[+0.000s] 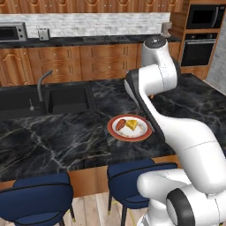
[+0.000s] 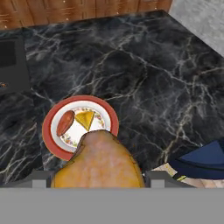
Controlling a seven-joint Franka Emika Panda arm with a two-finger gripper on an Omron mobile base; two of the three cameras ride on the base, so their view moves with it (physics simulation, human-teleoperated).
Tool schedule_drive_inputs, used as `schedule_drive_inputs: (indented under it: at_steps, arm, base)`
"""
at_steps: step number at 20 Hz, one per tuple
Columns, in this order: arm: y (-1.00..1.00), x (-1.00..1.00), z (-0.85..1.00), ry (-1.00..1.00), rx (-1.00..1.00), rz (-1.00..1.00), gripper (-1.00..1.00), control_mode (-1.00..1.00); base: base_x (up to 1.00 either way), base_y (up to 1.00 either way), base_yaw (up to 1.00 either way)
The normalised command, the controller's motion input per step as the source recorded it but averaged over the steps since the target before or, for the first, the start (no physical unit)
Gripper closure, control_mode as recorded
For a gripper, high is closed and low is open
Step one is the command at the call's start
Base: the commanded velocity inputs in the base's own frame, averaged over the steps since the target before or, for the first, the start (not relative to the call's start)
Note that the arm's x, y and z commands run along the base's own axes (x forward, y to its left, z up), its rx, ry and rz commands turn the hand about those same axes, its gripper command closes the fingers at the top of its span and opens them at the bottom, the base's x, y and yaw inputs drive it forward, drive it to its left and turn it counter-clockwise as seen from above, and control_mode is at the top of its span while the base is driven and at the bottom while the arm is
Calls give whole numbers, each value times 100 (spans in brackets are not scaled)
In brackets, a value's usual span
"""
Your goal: Take the cheese, chicken drumstick, and sweet potato from the fridge and place them on the plate on the dining counter to create an appetizer plate.
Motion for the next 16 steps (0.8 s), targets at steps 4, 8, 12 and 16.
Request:
schedule_drive_inputs:
  at_steps: [4, 8, 12, 16]
  arm:
    - [0, 4, -37, 32, 15, -9, 100, -100]
    - [0, 2, -41, 26, 15, -6, 100, -100]
    - [0, 12, -51, 4, 3, -6, 100, -100]
    - [0, 0, -63, -17, 0, -7, 100, -100]
  base:
    - [0, 0, 0]
    - [0, 0, 0]
    - [0, 0, 0]
    - [0, 0, 0]
